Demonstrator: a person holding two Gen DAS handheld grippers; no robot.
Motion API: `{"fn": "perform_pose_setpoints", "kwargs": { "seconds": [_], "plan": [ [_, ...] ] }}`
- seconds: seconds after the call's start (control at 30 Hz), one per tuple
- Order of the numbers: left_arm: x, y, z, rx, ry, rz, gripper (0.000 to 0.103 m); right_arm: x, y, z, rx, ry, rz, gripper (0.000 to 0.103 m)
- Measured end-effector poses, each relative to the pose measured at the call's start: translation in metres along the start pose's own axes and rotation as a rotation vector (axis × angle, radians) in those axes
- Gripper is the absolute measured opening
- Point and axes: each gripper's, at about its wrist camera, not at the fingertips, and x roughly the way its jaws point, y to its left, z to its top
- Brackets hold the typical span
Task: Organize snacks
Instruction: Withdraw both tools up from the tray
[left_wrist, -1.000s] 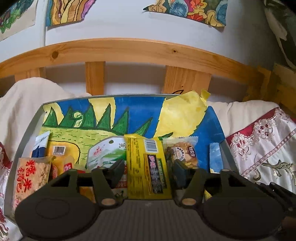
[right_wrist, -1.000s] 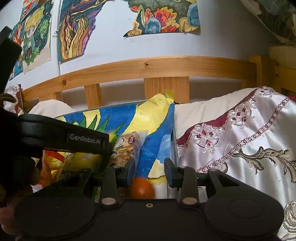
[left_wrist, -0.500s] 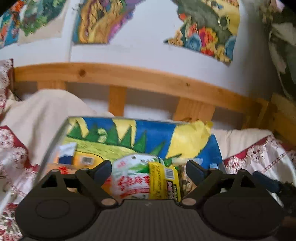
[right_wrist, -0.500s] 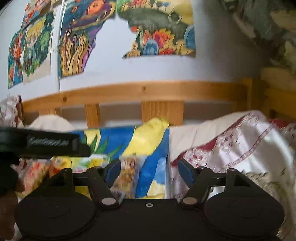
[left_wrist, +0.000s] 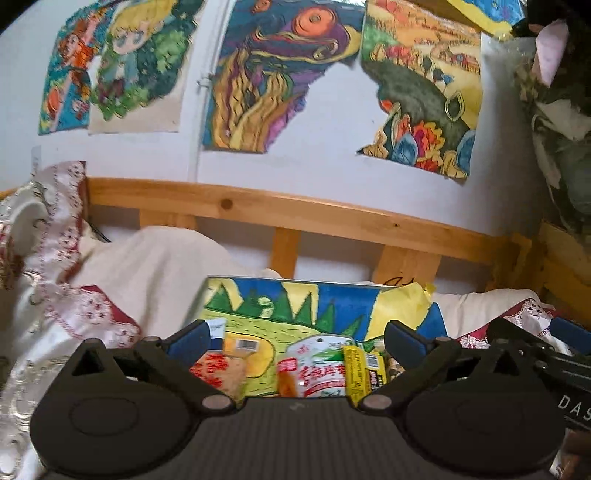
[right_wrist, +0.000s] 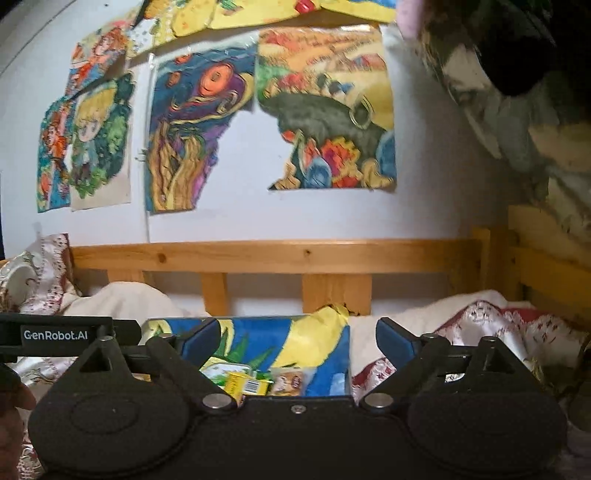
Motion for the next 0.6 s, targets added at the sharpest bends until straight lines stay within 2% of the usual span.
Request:
{"fn": "perform_pose_setpoints", "kwargs": {
  "seconds": [0.37, 0.6],
  "plan": [
    [-0.035, 0.021, 0.001, -0.011, -0.024, 0.050, 0.102, -0.025, 0.015, 0.005, 0.004, -0.017, 0.023, 0.097],
    [-0.058, 0.032, -0.021, 0.010, -0.023, 0.083, 0.102, -0.045, 0.014, -0.005, 0.045, -0.004, 0.017, 0.102]
  ]
}}
